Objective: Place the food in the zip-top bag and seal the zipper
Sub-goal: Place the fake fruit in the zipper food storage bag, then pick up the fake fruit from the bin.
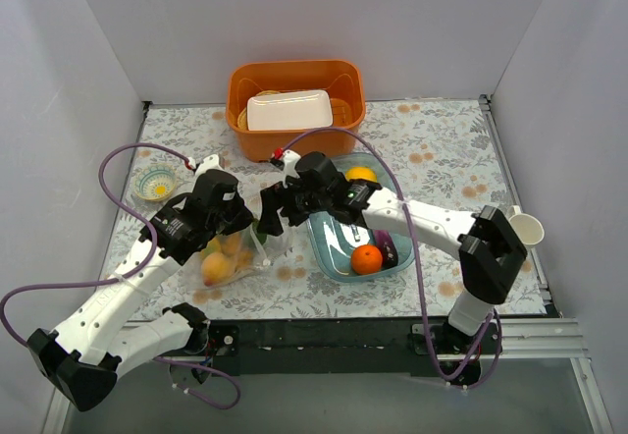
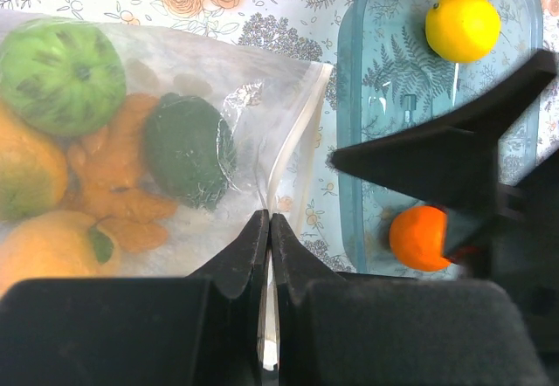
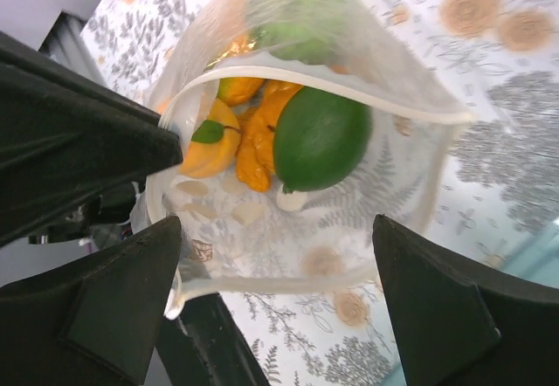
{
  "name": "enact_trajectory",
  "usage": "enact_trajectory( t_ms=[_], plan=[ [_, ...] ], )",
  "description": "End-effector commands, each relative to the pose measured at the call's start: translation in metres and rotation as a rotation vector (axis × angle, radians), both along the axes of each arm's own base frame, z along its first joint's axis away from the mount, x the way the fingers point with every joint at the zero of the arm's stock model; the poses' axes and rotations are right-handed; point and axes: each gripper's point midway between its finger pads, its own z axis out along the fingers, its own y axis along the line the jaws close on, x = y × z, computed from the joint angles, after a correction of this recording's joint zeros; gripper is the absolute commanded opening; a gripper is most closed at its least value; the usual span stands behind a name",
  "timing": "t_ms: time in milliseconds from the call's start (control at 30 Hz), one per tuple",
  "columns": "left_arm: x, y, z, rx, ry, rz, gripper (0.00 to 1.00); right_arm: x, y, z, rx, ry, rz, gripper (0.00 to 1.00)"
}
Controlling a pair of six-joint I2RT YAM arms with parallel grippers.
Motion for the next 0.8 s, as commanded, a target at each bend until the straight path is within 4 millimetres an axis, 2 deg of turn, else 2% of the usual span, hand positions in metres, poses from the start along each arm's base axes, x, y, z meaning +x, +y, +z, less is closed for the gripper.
enact_trajectory(
  t_ms=[0, 167, 233, 267, 367, 400, 433, 467, 600, 700, 767],
  plan=[
    [0.001, -0.001, 0.017, -0.028, -0.047, 0.0, 0.0, 0.027, -0.037, 0.04, 0.004, -0.147, -0.174, 0.97],
    [0.003, -0.003, 0.019, -0.032, -0.049, -0.004, 0.0, 0.042, -0.095, 0.041, -0.12, -0.226, -0.353, 0.98],
    [0.003, -0.003, 0.017, -0.03, -0.045, -0.004, 0.0, 0.044, -0.117, 0.029, -0.184, -0.223, -0.416, 0.98],
    [0.003, -0.004, 0.017, -0.03, -0.046, -0.007, 0.0, 0.046, -0.141, 0.022, -0.257, -0.216, -0.484, 0.98],
    [0.003, -0.004, 0.017, -0.033, -0.047, -0.007, 0.0, 0.041, -0.18, 0.006, -0.362, -0.175, -0.573, 0.98],
    [0.003, -0.004, 0.015, -0.033, -0.043, -0.007, 0.0, 0.039, -0.187, 0.003, -0.375, -0.168, -0.589, 0.98],
    [0.003, -0.005, 0.014, -0.035, -0.042, -0.009, 0.0, 0.034, -0.196, -0.008, -0.4, -0.148, -0.603, 0.98],
    [0.004, -0.006, 0.013, -0.038, -0.043, -0.011, 0.0, 0.032, -0.203, -0.006, -0.396, -0.15, -0.62, 0.98],
    [0.005, -0.009, 0.008, -0.034, -0.026, -0.018, 0.0, 0.018, -0.231, -0.02, -0.454, -0.103, -0.701, 0.98],
    [0.006, -0.011, 0.012, -0.047, -0.043, -0.029, 0.0, 0.012, -0.258, -0.029, -0.512, -0.062, -0.812, 0.98],
    [0.007, -0.012, 0.011, -0.05, -0.046, -0.029, 0.0, 0.006, -0.256, -0.033, -0.497, -0.029, -0.773, 0.98]
  ],
)
